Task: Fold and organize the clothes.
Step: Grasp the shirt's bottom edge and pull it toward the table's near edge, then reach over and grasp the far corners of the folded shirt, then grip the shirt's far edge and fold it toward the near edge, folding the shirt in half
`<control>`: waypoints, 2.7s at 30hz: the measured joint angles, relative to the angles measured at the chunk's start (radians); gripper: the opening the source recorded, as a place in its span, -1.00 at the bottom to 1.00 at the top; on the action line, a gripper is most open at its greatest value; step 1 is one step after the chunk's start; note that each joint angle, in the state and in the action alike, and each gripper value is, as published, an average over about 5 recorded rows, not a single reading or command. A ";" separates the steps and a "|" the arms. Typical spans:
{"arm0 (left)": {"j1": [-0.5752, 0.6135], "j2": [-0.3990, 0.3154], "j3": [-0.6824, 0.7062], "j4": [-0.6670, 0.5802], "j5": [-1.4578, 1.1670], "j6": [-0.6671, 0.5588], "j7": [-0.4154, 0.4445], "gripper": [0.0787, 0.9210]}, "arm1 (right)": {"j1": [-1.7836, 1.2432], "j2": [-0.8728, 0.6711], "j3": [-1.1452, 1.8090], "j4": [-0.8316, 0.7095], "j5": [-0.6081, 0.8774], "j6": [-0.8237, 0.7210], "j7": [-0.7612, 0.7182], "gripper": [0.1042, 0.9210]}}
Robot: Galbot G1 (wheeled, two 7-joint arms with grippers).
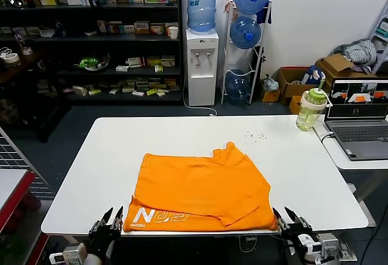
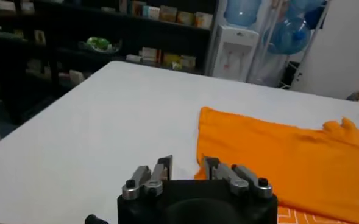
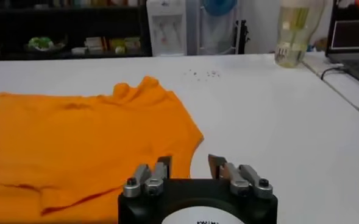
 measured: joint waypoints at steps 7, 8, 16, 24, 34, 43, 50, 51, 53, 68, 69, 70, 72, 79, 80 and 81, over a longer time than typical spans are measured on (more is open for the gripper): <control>-0.140 0.016 0.020 0.060 -0.034 -0.002 0.044 0.50 | 0.295 0.015 -0.114 -0.138 0.047 -0.021 0.022 0.68; -0.173 0.015 0.031 0.081 -0.036 -0.004 0.052 0.56 | 0.344 0.023 -0.137 -0.169 0.054 -0.026 0.025 0.71; -0.469 -0.016 0.163 0.330 -0.059 -0.004 0.128 0.76 | 0.692 0.114 -0.302 -0.459 0.085 -0.074 0.028 0.76; -0.697 -0.058 0.287 0.555 -0.090 0.027 0.166 0.77 | 0.865 0.183 -0.389 -0.683 0.085 -0.112 0.000 0.76; -0.854 -0.086 0.380 0.699 -0.107 0.072 0.178 0.77 | 0.945 0.222 -0.443 -0.805 0.080 -0.148 -0.024 0.76; -0.912 -0.099 0.428 0.773 -0.095 0.086 0.186 0.77 | 0.982 0.239 -0.467 -0.867 0.092 -0.175 -0.039 0.52; -0.939 -0.111 0.453 0.809 -0.081 0.091 0.182 0.47 | 0.992 0.240 -0.475 -0.882 0.108 -0.189 -0.046 0.04; -0.941 -0.112 0.456 0.812 -0.080 0.091 0.182 0.38 | 0.992 0.240 -0.476 -0.883 0.109 -0.189 -0.047 -0.03; -0.945 -0.115 0.461 0.818 -0.077 0.091 0.181 0.26 | 0.992 0.238 -0.477 -0.883 0.112 -0.190 -0.048 -0.18; -0.952 -0.121 0.474 0.829 -0.068 0.080 0.174 -0.77 | 0.974 0.226 -0.472 -0.859 0.118 -0.156 -0.064 -0.95; -0.951 -0.121 0.474 0.827 -0.066 0.077 0.175 -0.84 | 0.972 0.224 -0.470 -0.854 0.118 -0.150 -0.065 -0.95; -0.949 -0.120 0.475 0.825 -0.063 0.075 0.175 -0.89 | 0.969 0.222 -0.468 -0.849 0.118 -0.145 -0.066 -0.95; -0.946 -0.117 0.474 0.820 -0.057 0.070 0.175 -0.95 | 0.962 0.216 -0.464 -0.836 0.118 -0.134 -0.067 -0.95; -0.921 -0.098 0.458 0.776 -0.033 0.046 0.167 -0.96 | 0.915 0.182 -0.442 -0.759 0.129 -0.117 -0.059 -0.95; -0.916 -0.094 0.454 0.765 -0.031 0.044 0.165 -0.96 | 0.905 0.175 -0.437 -0.743 0.133 -0.117 -0.056 -0.95; -0.910 -0.090 0.450 0.753 -0.030 0.042 0.163 -0.96 | 0.894 0.167 -0.433 -0.726 0.136 -0.117 -0.053 -0.95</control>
